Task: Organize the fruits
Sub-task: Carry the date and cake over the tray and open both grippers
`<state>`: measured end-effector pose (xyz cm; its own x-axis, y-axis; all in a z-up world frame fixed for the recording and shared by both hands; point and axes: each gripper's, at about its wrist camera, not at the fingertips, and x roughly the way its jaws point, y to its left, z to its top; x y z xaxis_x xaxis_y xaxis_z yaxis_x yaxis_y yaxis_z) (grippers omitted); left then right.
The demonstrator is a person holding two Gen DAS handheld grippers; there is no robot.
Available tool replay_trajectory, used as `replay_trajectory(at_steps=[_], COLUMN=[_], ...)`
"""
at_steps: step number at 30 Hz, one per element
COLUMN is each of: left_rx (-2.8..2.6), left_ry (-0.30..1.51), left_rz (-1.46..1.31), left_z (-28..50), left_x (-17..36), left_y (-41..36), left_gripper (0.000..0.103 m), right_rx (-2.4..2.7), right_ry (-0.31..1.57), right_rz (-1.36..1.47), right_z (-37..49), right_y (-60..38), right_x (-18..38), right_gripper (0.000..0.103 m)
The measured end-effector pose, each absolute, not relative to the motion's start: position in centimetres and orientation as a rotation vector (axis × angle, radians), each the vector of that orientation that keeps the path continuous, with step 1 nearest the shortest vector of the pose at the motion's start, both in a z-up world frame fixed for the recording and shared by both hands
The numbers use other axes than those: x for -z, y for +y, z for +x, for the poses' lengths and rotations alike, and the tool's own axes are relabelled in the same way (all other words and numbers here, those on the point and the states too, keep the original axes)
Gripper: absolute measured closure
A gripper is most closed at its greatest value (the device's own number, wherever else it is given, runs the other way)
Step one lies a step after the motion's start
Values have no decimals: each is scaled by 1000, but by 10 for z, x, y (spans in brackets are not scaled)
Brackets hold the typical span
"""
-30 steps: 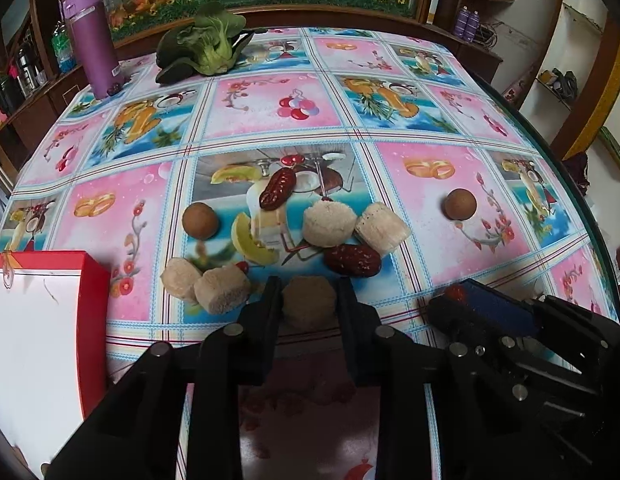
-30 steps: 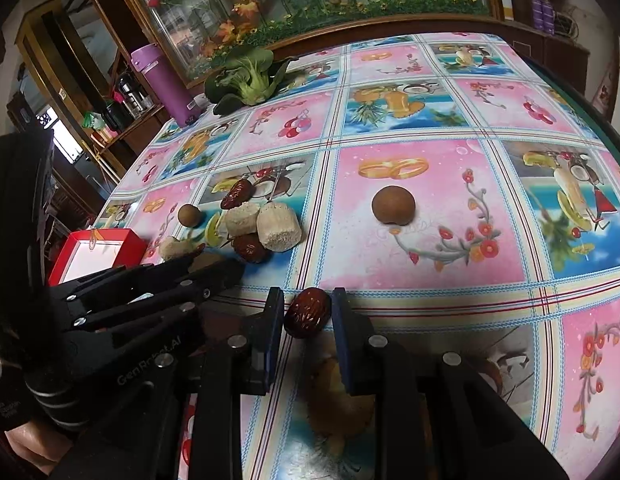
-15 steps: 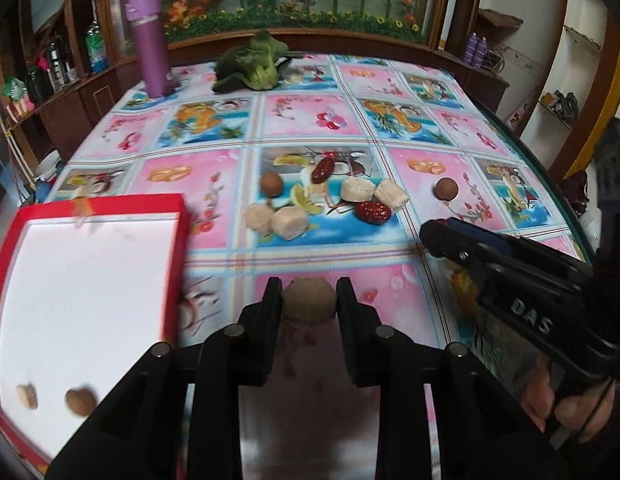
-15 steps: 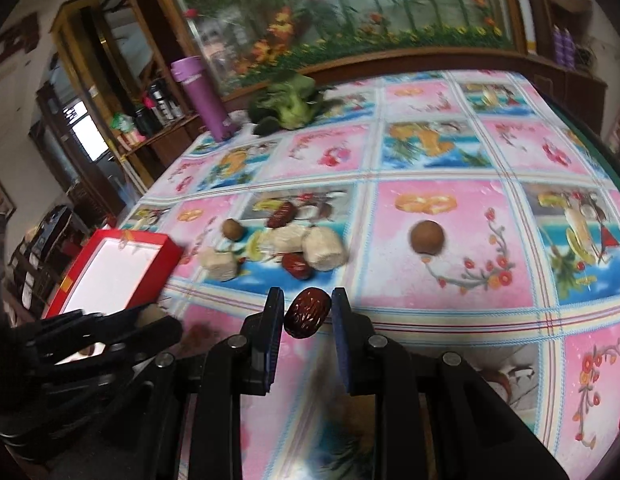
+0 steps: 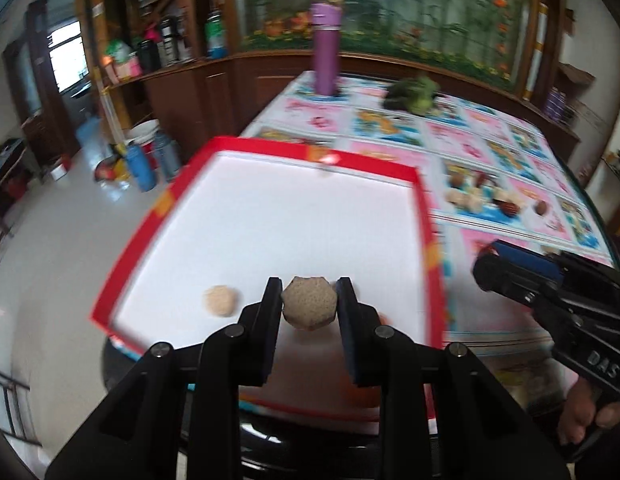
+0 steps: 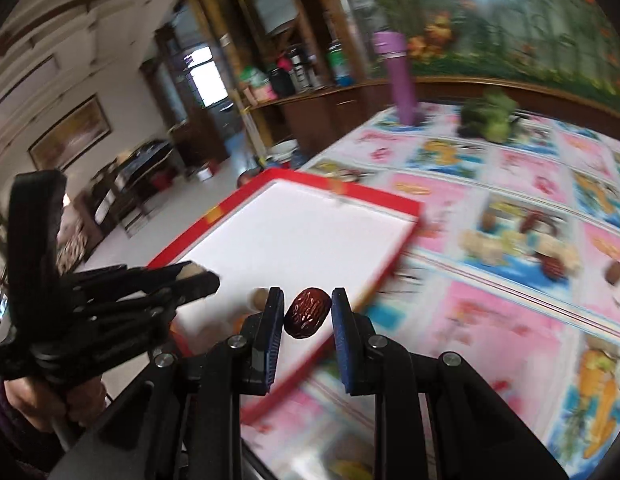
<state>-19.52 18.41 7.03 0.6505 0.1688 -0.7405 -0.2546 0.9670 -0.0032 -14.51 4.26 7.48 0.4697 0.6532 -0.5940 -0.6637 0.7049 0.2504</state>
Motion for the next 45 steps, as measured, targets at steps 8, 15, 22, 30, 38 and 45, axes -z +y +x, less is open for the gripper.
replay_trajectory(at_steps=[8, 15, 22, 30, 38, 45], left_rx=[-288, -319, -380, -405, -439, -420], left_ry=[844, 852, 868, 862, 766, 722], left_rz=[-154, -114, -71, -63, -31, -6], left_z=[-192, -177, -167, -170, -181, -182], left_x=[-53, -46, -37, -42, -70, -90], left_y=[221, 223, 225, 224, 210, 189], left_gripper=[74, 74, 73, 65, 24, 16], right_rx=[-773, -703, -670, -683, -654, -625], right_ry=[800, 863, 913, 878, 785, 746], right_rz=[-49, -57, -43, -1, 13, 54], right_z=[-126, -107, -105, -113, -122, -123], right_y=[91, 104, 105, 92, 73, 46], right_x=[-52, -37, -27, -42, -65, -80], right_gripper=[80, 80, 80, 53, 53, 53])
